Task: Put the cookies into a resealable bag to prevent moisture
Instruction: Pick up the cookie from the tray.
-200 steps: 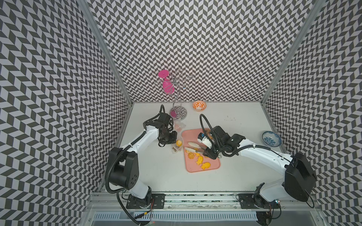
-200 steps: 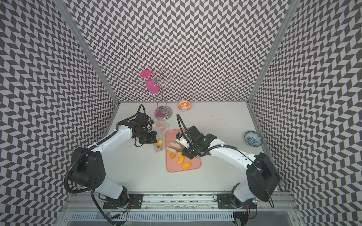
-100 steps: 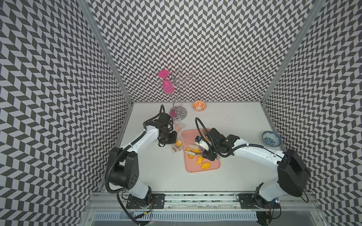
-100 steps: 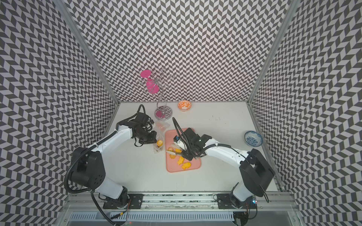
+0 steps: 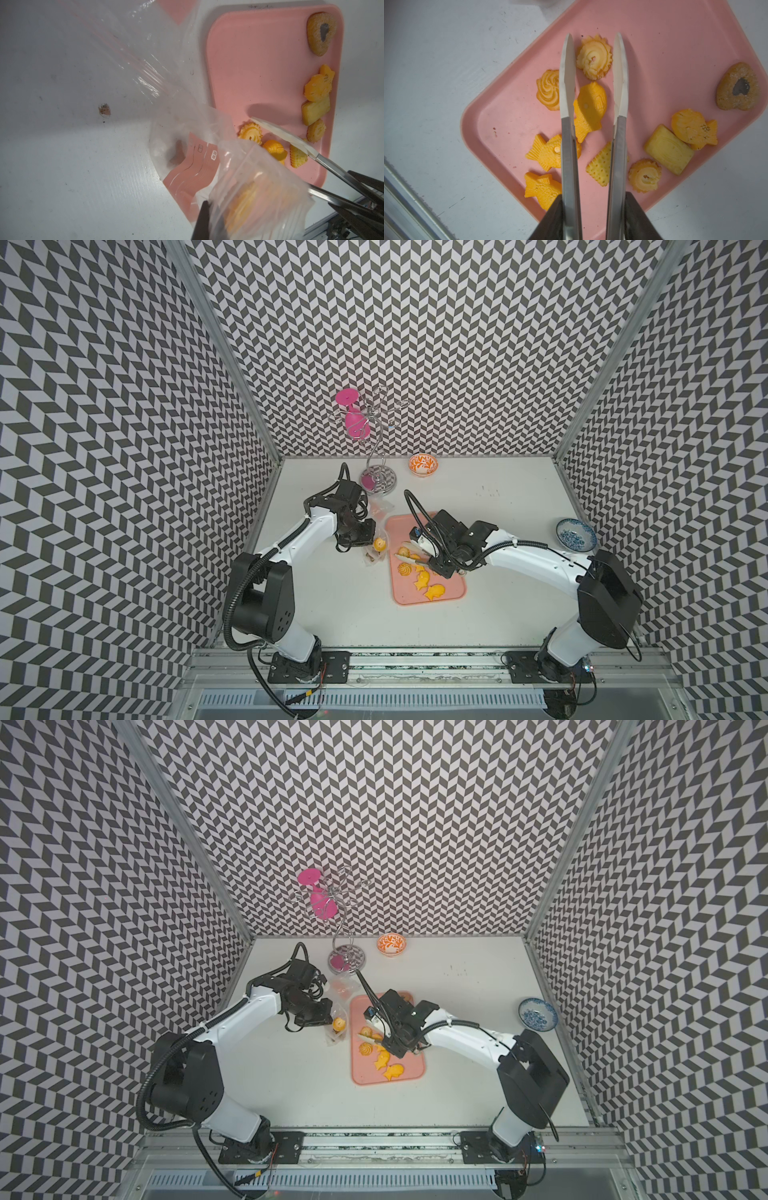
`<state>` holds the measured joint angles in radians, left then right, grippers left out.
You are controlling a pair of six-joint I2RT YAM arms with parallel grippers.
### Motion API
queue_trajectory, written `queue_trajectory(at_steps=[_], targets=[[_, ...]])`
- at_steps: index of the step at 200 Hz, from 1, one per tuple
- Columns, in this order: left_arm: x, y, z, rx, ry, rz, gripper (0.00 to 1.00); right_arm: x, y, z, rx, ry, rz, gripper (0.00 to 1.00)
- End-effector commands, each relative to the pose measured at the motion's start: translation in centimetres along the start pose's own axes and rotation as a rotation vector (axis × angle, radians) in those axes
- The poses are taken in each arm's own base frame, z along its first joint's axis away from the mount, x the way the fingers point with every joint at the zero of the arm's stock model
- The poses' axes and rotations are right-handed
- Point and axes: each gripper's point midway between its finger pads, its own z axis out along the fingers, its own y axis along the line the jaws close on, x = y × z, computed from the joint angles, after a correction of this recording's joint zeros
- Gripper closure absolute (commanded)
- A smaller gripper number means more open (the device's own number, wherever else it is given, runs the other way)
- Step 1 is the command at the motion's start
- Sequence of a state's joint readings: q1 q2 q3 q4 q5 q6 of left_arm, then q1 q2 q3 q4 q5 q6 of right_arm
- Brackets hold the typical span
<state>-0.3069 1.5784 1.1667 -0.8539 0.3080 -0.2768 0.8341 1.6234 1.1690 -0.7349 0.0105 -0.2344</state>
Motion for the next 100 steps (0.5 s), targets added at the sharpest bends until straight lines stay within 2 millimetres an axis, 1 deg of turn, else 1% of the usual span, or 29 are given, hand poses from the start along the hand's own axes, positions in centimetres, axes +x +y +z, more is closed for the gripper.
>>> queue_trajectory(at_steps=[1,25,67,85,100], targets=[[-0.1,0.2,-0.1,-0.005,-0.013,0.018,1.0,-1.7,-1.0,-1.1,0.041,-0.046,0.024,0.57],[0.0,0.3,-0.2,-0.007,-0.014,0.021,1.0,-2.5,-0.1,-1.1,-0.012,-0.072,0.018,0.57],[0.4,0.4,0.0,-0.003,-0.011,0.018,1.0,-1.8,0.2,-0.1,-0.03,-0.037,0.011,0.57],[0.4,0.3,0.0,-0.001,-0.013,0.018,1.0,-1.1,0.0,0.2,-0.014,-0.009,0.004,0.58],[0.4,0.4,0.0,-0.002,-0.013,0.018,1.0,-1.0,-0.2,0.1,0.003,0.002,0.001,0.6]])
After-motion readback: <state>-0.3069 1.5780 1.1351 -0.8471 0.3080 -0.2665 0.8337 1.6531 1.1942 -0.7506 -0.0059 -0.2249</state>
